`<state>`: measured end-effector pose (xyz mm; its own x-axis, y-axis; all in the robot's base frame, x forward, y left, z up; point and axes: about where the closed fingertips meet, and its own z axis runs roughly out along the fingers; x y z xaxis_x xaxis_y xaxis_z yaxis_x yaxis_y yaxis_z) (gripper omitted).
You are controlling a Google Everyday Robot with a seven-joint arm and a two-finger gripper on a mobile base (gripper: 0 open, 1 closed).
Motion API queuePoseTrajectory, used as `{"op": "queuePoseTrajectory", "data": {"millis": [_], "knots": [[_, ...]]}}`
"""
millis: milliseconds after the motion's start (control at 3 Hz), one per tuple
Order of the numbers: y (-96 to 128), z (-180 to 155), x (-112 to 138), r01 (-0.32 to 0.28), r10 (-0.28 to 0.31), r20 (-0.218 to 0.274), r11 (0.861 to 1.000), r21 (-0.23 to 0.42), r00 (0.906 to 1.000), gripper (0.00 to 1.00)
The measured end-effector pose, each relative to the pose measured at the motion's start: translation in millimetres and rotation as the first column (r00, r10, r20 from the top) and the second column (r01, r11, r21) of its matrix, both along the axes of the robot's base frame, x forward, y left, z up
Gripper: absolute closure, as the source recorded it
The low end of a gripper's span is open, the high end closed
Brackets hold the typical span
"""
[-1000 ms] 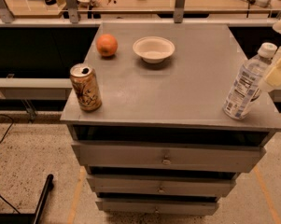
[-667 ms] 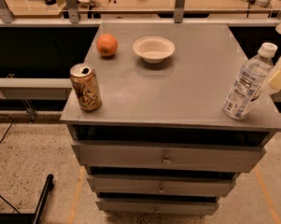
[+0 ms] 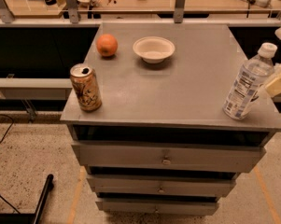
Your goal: Move blue plastic bottle near orange can
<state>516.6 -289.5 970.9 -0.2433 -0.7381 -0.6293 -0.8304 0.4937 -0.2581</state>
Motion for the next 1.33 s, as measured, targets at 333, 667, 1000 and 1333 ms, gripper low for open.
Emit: {"op": "queuePoseTrajectory", "data": {"millis": [333,667,1000,1333], "knots": [[6,-10,7,-0.009,0.008,0.021,0.999,0.038,0.9997,0.0],[15,-17,12,-0.023,0.021,0.028,0.996,0.084,0.9994,0.0],[20,-24,17,-0.026,0.022,0.03,0.99,0.136,0.9993,0.0],[21,-28,19,-0.026,0.02,0.034,0.984,0.176,0.9992,0.0]]}}
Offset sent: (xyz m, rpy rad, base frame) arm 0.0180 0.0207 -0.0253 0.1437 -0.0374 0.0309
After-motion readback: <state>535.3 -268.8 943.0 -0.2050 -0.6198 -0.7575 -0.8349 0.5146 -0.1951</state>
